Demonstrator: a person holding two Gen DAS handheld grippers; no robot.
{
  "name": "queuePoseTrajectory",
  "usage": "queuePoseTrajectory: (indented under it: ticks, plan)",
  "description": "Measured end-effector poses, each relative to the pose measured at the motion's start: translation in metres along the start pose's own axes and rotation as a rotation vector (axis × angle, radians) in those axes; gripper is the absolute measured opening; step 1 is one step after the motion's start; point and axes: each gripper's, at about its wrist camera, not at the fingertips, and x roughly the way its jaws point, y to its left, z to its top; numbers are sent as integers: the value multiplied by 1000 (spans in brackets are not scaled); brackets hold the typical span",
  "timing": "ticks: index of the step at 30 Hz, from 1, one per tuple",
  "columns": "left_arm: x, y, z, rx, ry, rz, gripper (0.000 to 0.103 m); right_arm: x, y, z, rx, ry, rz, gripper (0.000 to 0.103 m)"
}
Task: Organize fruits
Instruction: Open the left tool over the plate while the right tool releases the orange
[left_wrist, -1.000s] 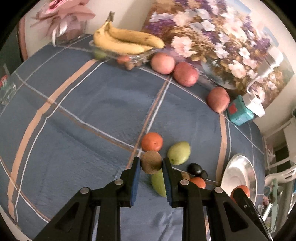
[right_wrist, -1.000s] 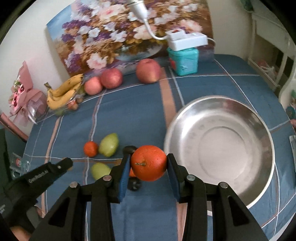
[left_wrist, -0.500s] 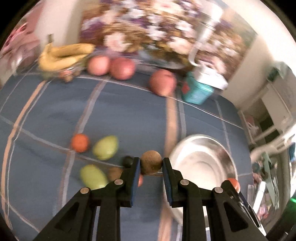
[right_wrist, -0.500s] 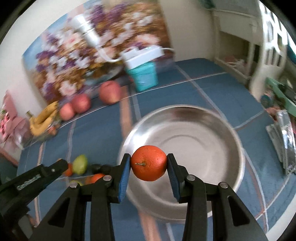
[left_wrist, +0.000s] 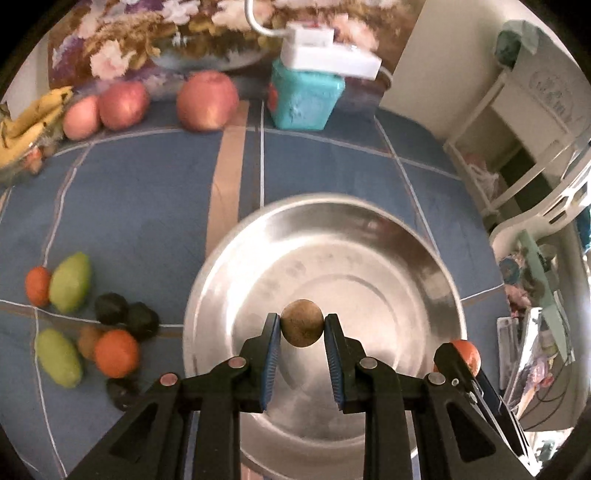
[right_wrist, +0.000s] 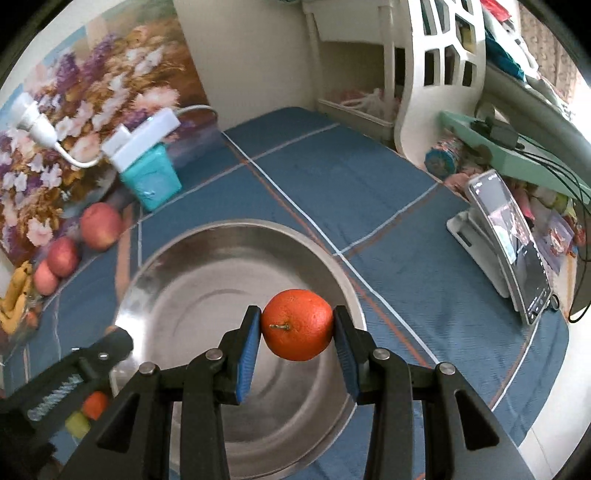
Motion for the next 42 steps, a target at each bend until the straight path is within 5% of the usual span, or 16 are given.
queuePoseTrajectory:
  ticks: [8, 10, 15, 20, 22, 27, 30, 42]
  plan:
    - [1, 6, 0, 7, 18, -15, 38, 9, 6, -3, -41, 23, -24, 44]
    - [-5, 14, -2, -13, 14, -24, 47, 4, 10, -3, -59, 2, -39, 58]
    - [-27, 40, -5, -70, -1, -19, 65, -6, 17, -4, -76, -13, -18, 60]
    - [-58, 77, -9, -121, -55, 26, 86, -16, 36, -10, -148, -31, 11, 75]
    - [-71, 97, -11, -140, -97, 85, 103, -22, 45, -13, -177, -39, 26, 76]
    - [-100, 156, -21, -226, -193, 250, 103, -32, 70, -23, -264, -42, 80, 76]
    - [-114, 189, -30, -285, -231, 335, 103, -37, 86, -31, -301, -43, 132, 93]
    - [-115, 222, -35, -279, -219, 384, 103, -54, 116, -49, -336, -113, 189, 96]
